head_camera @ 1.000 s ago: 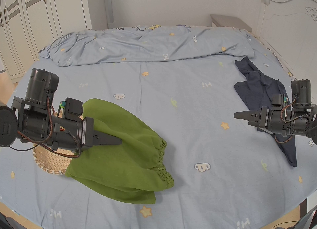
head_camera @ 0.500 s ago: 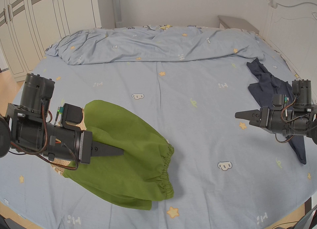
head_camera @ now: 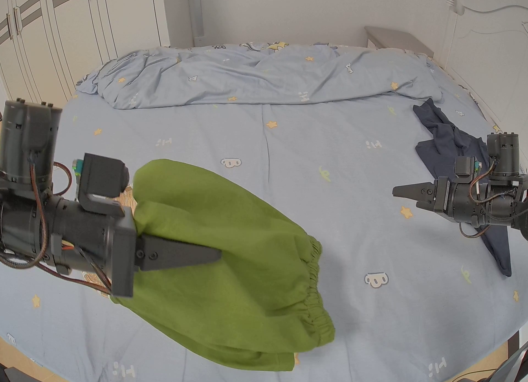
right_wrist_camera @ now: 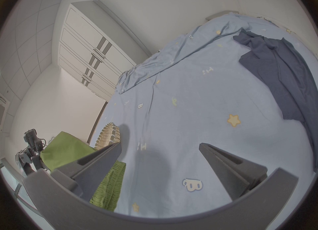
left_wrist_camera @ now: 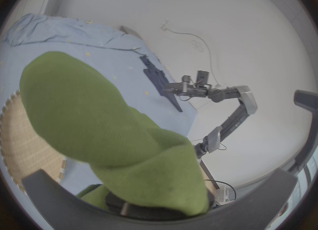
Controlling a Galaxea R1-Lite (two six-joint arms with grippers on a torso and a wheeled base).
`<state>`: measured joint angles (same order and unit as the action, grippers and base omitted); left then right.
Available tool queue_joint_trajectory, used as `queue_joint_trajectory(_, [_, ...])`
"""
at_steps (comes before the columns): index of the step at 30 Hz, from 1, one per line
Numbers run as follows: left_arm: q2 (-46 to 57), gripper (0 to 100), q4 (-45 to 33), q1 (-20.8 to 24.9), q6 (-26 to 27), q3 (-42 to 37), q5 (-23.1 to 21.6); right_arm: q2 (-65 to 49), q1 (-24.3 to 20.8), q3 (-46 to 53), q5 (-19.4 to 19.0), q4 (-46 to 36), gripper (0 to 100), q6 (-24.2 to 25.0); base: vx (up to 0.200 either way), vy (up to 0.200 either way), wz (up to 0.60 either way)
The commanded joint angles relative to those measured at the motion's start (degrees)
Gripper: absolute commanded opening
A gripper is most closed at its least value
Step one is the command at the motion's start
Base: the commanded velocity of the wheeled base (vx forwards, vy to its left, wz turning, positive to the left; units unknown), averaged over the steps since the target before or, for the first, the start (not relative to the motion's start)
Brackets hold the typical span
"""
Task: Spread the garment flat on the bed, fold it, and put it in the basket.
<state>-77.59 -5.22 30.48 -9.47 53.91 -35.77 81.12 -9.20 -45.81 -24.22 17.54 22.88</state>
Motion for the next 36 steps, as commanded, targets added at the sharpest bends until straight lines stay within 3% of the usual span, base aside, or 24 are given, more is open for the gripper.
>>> queue_joint_trajectory(1, [0.51, 0, 2.76, -10.96, 5.52, 2.34, -0.53, 0.01, 0.15, 0.02, -0.04, 0.04, 100, -0.12, 0.000, 0.000, 0.00])
queue_joint_trajectory(7, [-1.16, 0, 10.75, -20.28, 5.34, 2.78, -2.38, 0.01, 0.15, 0.02, -0.04, 0.04, 100, -0.21, 0.000, 0.000, 0.00])
queue_joint_trajectory(14, [-6.08, 0, 12.07, -28.10, 4.02, 2.78, -6.42, -0.08, 0.15, 0.11, -0.04, 0.04, 100, -0.21, 0.000, 0.000, 0.00])
queue_joint_trajectory(17, [-12.76, 0, 15.15, -32.41, 3.58, 3.05, -7.74, -0.17, 0.15, 0.11, -0.04, 0.04, 100, -0.21, 0.000, 0.000, 0.00])
queue_joint_trajectory(25, [-21.72, 0, 17.43, -39.18, 2.88, -0.03, -9.14, -2.63, -0.29, 0.02, -0.04, -0.05, 100, -0.21, 0.000, 0.000, 0.00])
queue_joint_trajectory(36, [-26.38, 0, 17.08, -44.89, 2.97, -5.13, -8.62, -4.04, -0.90, -0.33, -0.04, -1.99, 100, -0.21, 0.000, 0.000, 0.00])
